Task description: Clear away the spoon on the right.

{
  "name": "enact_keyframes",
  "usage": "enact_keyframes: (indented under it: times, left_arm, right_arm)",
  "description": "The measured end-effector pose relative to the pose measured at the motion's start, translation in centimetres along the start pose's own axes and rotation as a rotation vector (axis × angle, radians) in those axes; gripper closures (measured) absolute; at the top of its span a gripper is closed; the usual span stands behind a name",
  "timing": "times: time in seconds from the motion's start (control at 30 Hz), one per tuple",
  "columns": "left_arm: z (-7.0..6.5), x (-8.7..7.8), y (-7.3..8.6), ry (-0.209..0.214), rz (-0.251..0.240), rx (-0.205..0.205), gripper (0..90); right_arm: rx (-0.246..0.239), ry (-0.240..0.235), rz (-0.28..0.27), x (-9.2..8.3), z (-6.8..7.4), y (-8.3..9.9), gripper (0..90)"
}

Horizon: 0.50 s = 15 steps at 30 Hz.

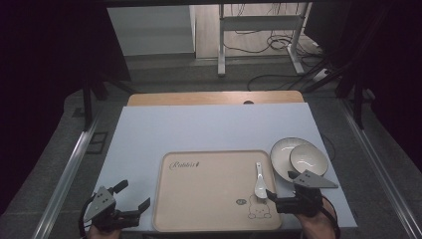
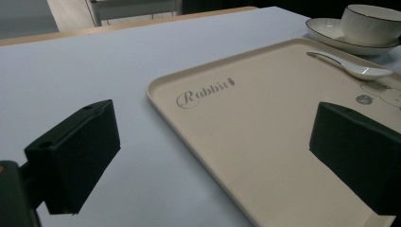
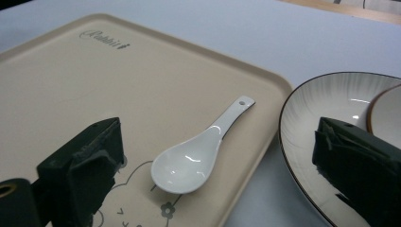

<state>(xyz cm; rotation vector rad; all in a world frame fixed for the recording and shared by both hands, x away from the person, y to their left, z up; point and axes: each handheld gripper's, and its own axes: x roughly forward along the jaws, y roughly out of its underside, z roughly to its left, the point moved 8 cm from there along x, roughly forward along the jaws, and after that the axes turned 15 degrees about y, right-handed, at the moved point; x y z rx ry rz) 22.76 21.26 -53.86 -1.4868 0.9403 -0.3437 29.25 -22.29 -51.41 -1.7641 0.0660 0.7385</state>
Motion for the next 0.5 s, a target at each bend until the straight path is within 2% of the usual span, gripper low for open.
enact_keyframes:
  times: [0.13,0.3,0.5]
  left_arm:
    - [0.0,0.0,0.0,-0.001,0.003,0.001,2.4]
    - [0.0,0.0,0.1,-0.004,0.010,0.002,2.4]
    - [0.0,0.1,0.1,-0.006,0.015,0.001,2.4]
  right_arm:
    - [0.020,0.000,-0.032,-0.6,-0.3,0.4,1.0]
    - [0.003,0.032,-0.076,-1.3,-0.8,1.1,0.6]
    - [-0.012,0.051,-0.083,-1.2,-0.9,1.4,0.4]
